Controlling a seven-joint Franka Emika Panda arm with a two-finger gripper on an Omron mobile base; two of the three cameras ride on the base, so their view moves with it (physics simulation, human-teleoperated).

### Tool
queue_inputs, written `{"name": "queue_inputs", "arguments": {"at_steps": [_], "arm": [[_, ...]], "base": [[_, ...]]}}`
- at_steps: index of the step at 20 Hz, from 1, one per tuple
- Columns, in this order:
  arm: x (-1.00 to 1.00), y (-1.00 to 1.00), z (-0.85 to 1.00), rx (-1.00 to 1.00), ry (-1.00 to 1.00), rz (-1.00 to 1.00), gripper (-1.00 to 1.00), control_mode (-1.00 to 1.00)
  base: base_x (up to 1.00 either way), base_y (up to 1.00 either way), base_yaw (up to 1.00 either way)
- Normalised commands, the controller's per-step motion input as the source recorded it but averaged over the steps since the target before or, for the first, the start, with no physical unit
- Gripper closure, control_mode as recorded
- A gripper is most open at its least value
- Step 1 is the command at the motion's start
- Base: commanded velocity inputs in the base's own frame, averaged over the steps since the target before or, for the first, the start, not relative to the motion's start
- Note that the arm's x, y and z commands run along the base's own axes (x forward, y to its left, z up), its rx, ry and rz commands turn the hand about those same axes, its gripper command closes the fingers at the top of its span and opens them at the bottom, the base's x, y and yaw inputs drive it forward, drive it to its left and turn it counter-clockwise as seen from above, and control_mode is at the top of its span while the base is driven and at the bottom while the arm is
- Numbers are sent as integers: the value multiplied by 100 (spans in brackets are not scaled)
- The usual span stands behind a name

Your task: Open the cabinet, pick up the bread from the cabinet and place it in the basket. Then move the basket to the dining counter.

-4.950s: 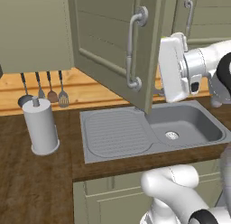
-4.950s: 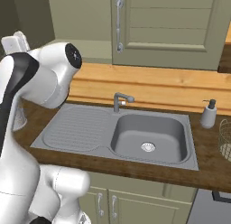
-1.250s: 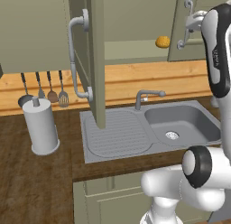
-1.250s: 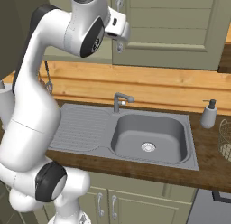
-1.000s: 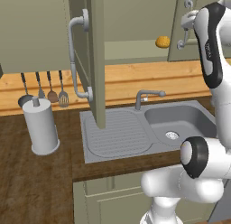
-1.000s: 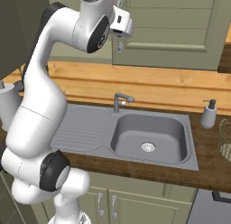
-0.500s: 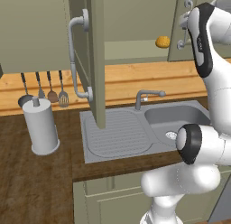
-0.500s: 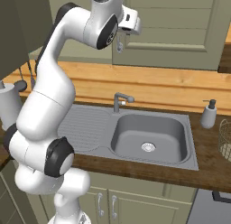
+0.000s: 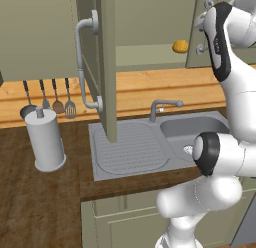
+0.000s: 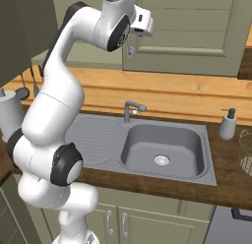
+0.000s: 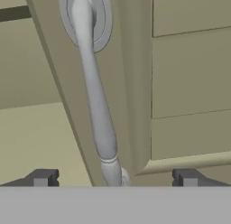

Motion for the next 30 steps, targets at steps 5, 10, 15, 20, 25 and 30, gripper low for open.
{"name": "queue_inputs", "arguments": {"at_steps": [5,10,15,20,25,30], "arm": [[44,5,-1,0,0,0,-100,-100],[30,0,0,0,0,0,-100,-100],[17,0,0,0,-2,0,100,-100],[13,0,0,0,-2,0,100,-100],[6,-3,-1,0,0,0,100,-100],[-51,-42,-4,0,-8,-1,100,-100]], "base": [[0,0,0],[0,0,0],[0,0,0],[0,0,0],[0,0,0],[0,0,0]]}}
